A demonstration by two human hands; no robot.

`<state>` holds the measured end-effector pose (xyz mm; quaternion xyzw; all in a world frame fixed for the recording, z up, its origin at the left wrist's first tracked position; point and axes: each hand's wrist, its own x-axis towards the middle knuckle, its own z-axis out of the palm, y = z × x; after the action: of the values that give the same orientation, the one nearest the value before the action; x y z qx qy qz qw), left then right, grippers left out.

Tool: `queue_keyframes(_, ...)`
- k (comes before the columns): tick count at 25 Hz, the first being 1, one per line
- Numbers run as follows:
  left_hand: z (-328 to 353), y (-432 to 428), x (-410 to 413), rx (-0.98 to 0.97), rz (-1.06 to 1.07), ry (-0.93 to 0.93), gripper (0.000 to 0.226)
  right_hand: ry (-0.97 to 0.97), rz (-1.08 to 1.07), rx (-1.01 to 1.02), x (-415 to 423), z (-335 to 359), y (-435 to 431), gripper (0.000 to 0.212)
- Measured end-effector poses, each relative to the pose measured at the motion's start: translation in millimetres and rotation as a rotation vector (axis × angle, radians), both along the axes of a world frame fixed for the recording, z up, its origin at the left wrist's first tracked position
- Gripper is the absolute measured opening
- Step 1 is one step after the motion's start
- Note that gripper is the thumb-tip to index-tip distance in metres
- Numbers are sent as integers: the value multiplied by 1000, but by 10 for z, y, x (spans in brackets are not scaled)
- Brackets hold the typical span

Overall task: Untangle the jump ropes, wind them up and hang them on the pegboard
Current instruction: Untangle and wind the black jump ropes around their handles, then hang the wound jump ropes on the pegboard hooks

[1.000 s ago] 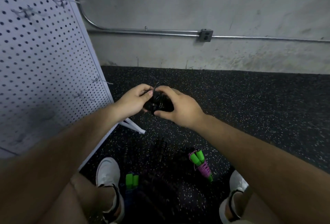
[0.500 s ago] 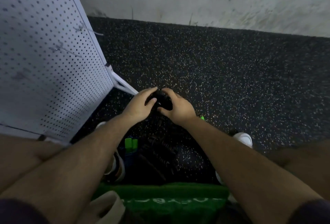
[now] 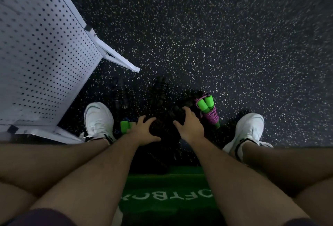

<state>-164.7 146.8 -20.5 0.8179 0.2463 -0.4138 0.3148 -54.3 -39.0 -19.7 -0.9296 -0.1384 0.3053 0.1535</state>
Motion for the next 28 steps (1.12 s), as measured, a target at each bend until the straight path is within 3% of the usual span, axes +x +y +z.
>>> queue_keyframes(4, -171, -60, -88, 82, 197, -6, 105, -28, -14, 28, -39, -142, 48, 68)
queue_keyframes(11, -226, -33, -43, 14, 324, -13, 88, 25, 157, 239, -114, -133, -83, 61)
queue_keyframes(14, -203, -34, -63, 7, 392, -90, 65, 64, 169, 245, -62, -126, -161, 57)
queue_keyframes(18, -171, -48, -12, 42, 399, -248, 52, -159, 243, 185, -166, -195, -303, 51)
queue_keyframes(22, -129, -88, 83, 138, 430, -497, 47, -221, 74, 63, -138, -229, -513, 55)
queue_keyframes(24, -107, -64, 60, 188, 517, -563, 54, -225, -49, -24, -58, -227, -596, 59)
queue_keyframes(26, -102, -82, -12, 192, 527, -411, 71, -103, -189, -113, -25, -260, -800, 60)
queue_keyframes(28, -45, -38, -135, 166, 428, -242, 95, 148, -188, -160, -56, -309, -925, 66)
